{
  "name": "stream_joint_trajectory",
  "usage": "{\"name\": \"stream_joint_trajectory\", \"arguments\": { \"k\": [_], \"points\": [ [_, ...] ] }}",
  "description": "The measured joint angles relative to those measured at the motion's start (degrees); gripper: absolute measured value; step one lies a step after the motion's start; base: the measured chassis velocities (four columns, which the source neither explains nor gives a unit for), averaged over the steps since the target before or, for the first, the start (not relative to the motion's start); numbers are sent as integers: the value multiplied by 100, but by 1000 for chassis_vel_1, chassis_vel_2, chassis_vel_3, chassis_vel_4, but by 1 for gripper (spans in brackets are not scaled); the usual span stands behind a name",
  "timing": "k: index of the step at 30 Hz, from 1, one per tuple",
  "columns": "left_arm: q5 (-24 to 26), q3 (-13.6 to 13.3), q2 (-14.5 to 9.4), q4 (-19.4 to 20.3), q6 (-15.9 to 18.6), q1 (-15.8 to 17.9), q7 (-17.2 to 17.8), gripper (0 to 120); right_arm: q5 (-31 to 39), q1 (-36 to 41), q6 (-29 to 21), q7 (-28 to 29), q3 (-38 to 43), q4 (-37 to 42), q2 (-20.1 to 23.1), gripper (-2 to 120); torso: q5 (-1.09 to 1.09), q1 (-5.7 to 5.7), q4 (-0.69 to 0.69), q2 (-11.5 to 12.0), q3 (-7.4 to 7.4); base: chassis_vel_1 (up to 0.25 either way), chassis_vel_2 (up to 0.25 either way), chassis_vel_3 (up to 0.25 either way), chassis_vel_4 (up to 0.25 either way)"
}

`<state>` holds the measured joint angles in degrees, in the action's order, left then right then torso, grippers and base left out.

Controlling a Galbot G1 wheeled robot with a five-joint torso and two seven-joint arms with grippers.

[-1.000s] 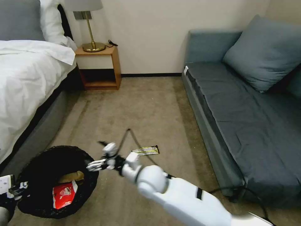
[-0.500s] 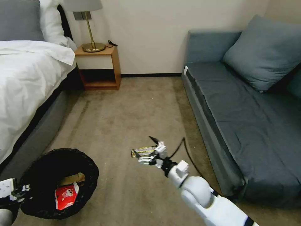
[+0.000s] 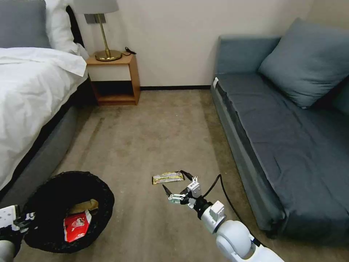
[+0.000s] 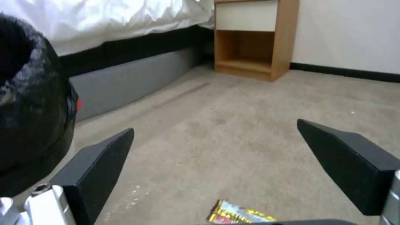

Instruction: Pick up the trash bin, then pick up the garbage on the floor and place it into the trash bin.

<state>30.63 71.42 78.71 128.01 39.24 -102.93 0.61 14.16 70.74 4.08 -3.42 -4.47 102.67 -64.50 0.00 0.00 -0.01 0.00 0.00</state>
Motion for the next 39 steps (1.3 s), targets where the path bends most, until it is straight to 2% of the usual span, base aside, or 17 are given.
{"name": "stream_joint_trajectory", "arguments": {
  "k": [13,19,24,30,39],
  "points": [
    [6,15,-20,-97,-14,49,-13,3,-90,-252,-121,-5,-268,-423,66,100,0,0,1,0,-1,-199,200,196,-201],
    [4,14,-3,-146,-14,80,-14,3,-289,-468,-308,-108,-497,-805,118,100,0,0,2,0,-1,-157,147,157,-154],
    [3,13,-7,-179,-14,86,-15,3,-192,-754,-430,-250,-750,-1166,145,100,-1,0,1,0,-1,-138,119,140,-124],
    [-14,20,21,-186,-14,78,-14,3,-40,-1474,-906,-913,-1328,-1989,149,100,0,0,0,0,0,-40,22,22,-40],
    [-25,83,60,-124,-15,77,-10,3,-212,-2152,-937,-1434,-2001,-2829,21,100,-1,0,0,0,0,0,0,0,0]
  ]
}}
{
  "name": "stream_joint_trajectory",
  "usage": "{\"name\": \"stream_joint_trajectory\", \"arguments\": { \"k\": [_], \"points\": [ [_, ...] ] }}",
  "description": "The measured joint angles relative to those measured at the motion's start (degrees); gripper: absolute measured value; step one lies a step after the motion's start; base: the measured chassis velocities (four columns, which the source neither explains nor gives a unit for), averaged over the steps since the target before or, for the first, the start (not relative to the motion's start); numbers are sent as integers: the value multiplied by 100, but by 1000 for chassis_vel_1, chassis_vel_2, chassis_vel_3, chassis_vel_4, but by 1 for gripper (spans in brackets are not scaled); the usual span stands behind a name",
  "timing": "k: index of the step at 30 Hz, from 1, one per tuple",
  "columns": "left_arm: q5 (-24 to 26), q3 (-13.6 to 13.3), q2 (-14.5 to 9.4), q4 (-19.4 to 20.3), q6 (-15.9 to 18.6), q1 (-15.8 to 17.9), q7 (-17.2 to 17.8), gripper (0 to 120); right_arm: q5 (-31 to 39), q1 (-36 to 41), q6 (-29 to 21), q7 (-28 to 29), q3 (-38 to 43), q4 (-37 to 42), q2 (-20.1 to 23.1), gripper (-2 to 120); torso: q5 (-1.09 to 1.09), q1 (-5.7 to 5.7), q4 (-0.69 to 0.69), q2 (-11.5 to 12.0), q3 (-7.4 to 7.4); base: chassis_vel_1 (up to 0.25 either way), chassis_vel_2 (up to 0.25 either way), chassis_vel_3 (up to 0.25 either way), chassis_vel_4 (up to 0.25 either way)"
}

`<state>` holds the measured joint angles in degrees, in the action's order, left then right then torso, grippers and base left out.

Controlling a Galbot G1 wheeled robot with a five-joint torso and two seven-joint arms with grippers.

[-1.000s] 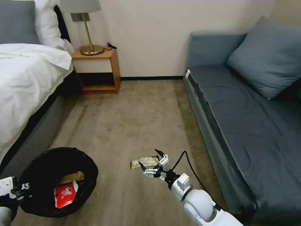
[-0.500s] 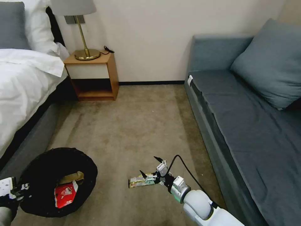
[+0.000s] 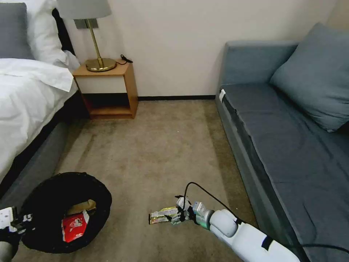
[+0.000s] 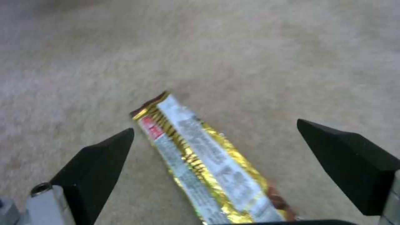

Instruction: Pick up the trash bin, then pick up the garbage on the floor and place it into the trash bin.

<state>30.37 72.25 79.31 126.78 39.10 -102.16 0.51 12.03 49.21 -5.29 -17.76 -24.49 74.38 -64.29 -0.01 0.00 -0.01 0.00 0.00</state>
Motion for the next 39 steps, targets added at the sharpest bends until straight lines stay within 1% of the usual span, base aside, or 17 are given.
{"name": "stream_joint_trajectory", "arguments": {
  "k": [7,8,13,20,25,29,30,33,34,37,38,39],
  "points": [
    [-4,18,41,173,16,11,13,3,25,-413,166,-172,-506,-725,-302,100,1,0,0,0,0,0,0,0,0],
    [-4,18,41,173,16,11,13,3,25,-413,166,-172,-506,-725,-302,100,1,0,0,0,0,0,0,0,0],
    [-45,-34,50,430,71,-27,23,3,91,-634,266,-201,-716,-1089,-399,100,1,-1,1,0,0,0,0,0,0],
    [-94,-90,76,502,79,-52,23,3,100,-691,295,-231,-805,-1292,-377,100,1,0,1,0,0,0,0,0,0],
    [-107,-107,73,502,81,-59,23,3,34,-731,377,-265,-797,-1592,-468,100,1,0,1,0,0,0,0,0,0],
    [-98,-82,52,502,83,-79,24,3,131,-830,381,-296,-823,-1773,-533,99,1,0,1,0,0,0,0,0,0],
    [-91,-74,52,502,84,-82,24,3,153,-856,380,-304,-835,-1821,-546,98,1,0,0,0,0,0,0,0,0],
    [-78,-63,58,502,86,-81,21,3,171,-913,404,-348,-850,-1988,-592,87,1,0,0,0,0,0,0,0,0],
    [-78,-63,58,502,86,-81,21,3,171,-913,404,-348,-850,-1988,-592,87,1,0,0,0,0,0,0,0,0],
    [-76,-58,60,478,86,-80,20,3,166,-907,484,-387,-879,-1997,-570,74,1,0,1,0,0,0,0,0,0],
    [-76,-55,57,463,86,-77,20,3,161,-892,512,-401,-884,-1985,-556,67,0,0,0,0,0,0,0,0,0],
    [-76,-55,57,463,86,-77,20,3,161,-892,512,-401,-884,-1985,-556,67,0,0,0,0,0,0,0,0,0]
  ]
}}
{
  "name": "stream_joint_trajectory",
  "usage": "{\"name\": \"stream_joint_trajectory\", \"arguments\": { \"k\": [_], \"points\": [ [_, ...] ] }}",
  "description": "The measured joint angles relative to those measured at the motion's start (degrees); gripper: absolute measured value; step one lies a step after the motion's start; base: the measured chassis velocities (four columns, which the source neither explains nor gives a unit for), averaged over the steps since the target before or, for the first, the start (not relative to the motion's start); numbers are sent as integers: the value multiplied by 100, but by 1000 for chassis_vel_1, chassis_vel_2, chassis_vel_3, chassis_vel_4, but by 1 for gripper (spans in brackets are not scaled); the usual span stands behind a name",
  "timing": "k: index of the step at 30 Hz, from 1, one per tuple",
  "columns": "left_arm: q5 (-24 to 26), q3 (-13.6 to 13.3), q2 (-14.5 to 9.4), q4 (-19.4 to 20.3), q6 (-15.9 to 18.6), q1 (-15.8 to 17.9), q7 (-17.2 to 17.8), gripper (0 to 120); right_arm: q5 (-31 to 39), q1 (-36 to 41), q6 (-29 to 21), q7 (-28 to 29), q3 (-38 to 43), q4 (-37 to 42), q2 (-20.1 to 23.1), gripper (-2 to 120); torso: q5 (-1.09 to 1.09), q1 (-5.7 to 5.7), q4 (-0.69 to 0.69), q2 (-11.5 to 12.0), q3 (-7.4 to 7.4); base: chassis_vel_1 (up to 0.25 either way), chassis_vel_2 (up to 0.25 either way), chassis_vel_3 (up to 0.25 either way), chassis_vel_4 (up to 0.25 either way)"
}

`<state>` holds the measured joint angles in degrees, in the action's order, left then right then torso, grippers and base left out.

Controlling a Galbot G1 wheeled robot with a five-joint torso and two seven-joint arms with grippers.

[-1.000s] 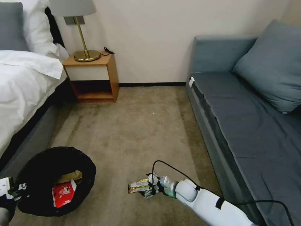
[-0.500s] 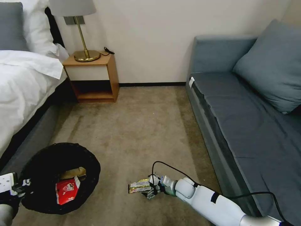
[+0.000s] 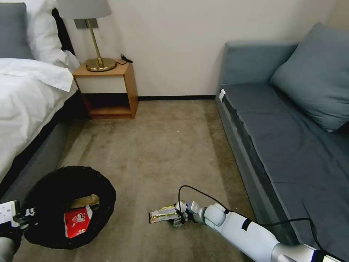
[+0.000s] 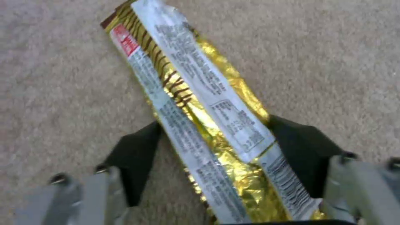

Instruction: Pick up the trash bin, then pick up the garbage on the floor and place it into the trash bin.

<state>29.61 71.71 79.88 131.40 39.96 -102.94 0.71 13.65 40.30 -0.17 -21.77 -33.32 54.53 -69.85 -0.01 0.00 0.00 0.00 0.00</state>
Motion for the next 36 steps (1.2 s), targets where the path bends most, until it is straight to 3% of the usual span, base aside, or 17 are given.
{"name": "stream_joint_trajectory", "arguments": {
  "k": [9,11,19,25,30,32,34,36],
  "points": [
    [3,8,3,2,-2,-3,-2,3,-1,94,55,3,48,164,42,35,0,0,0,0,0,0,0,0,0],
    [9,11,29,42,-6,-12,-4,3,-17,117,111,4,73,204,49,23,1,0,0,0,0,0,0,0,0],
    [37,56,40,51,-21,-58,-7,3,16,239,150,54,224,423,134,0,1,0,0,0,0,0,0,0,0],
    [77,78,33,-73,-62,-99,-7,3,532,493,89,224,722,1018,314,0,1,0,0,0,0,0,0,0,0],
    [89,75,16,-175,-83,-80,-6,3,1278,748,-134,486,1184,1921,485,0,1,0,0,0,0,0,0,0,0],
    [98,69,16,-236,-85,-39,-6,3,1860,876,-351,796,1430,2682,557,0,1,0,0,0,0,0,0,0,0],
    [100,67,17,-244,-85,-31,-6,3,1942,882,-384,849,1446,2813,572,0,1,0,1,0,0,0,0,0,0],
    [101,28,38,-256,-85,-14,-3,3,2273,873,-509,1069,1455,3425,627,0,0,1,0,0,0,0,0,0,0]
  ]
}}
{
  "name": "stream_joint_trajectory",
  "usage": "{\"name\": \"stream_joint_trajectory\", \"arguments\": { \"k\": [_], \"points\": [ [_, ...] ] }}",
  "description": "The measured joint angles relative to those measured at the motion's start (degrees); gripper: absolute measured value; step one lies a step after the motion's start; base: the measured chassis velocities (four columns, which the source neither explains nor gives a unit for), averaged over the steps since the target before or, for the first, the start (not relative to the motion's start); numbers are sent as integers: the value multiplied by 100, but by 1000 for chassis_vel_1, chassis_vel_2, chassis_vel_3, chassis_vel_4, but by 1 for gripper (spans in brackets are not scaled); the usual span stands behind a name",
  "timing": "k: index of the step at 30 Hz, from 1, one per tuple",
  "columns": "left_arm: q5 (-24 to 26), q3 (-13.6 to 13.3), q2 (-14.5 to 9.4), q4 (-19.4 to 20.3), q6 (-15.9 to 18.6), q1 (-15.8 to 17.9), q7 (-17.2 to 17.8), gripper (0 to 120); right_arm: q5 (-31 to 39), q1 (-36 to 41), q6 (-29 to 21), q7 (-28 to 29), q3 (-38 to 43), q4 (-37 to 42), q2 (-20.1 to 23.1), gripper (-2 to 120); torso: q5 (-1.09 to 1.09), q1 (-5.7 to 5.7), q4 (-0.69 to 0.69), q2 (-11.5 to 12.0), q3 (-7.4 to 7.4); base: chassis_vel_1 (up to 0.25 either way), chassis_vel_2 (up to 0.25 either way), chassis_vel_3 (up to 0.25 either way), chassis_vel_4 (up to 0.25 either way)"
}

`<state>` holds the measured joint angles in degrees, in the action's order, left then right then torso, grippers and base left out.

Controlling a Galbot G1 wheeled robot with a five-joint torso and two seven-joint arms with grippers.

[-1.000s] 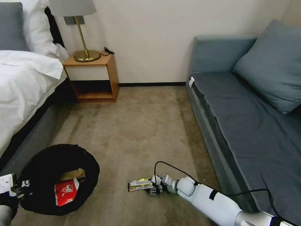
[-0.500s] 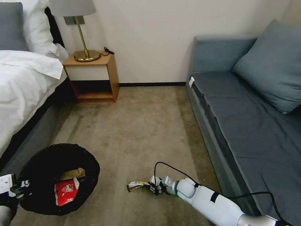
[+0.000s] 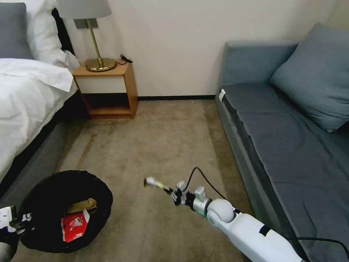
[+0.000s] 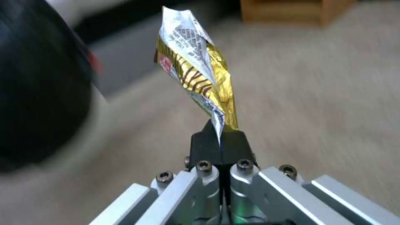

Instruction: Pick up the trash bin, then pick up the garbage on the floor and place it into the trash bin.

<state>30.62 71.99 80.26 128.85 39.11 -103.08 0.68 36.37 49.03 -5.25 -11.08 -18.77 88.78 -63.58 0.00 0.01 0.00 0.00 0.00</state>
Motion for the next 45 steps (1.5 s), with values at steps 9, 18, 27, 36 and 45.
{"name": "stream_joint_trajectory", "arguments": {
  "k": [9,18,27,36,45],
  "points": [
    [-47,-115,38,-50,-21,24,1,3,354,-312,-56,406,-484,936,-244,0,-1,0,0,0,0,0,0,0,0],
    [-53,-126,88,28,-22,27,6,3,860,-961,-163,836,-1731,1351,-1038,0,-2,0,-1,0,0,0,0,0,0],
    [-63,-131,125,139,-16,-7,7,3,924,-1222,-180,955,-2168,890,-1708,0,-1,0,0,0,0,0,0,0,0],
    [-85,-227,161,171,-9,30,11,3,677,-1212,-161,1034,-2210,320,-1958,9,-1,0,0,0,0,0,0,0,0],
    [-72,-215,123,153,-9,53,9,3,683,-1195,-177,1028,-2141,332,-1947,41,0,0,0,0,0,0,0,0,0]
  ]
}}
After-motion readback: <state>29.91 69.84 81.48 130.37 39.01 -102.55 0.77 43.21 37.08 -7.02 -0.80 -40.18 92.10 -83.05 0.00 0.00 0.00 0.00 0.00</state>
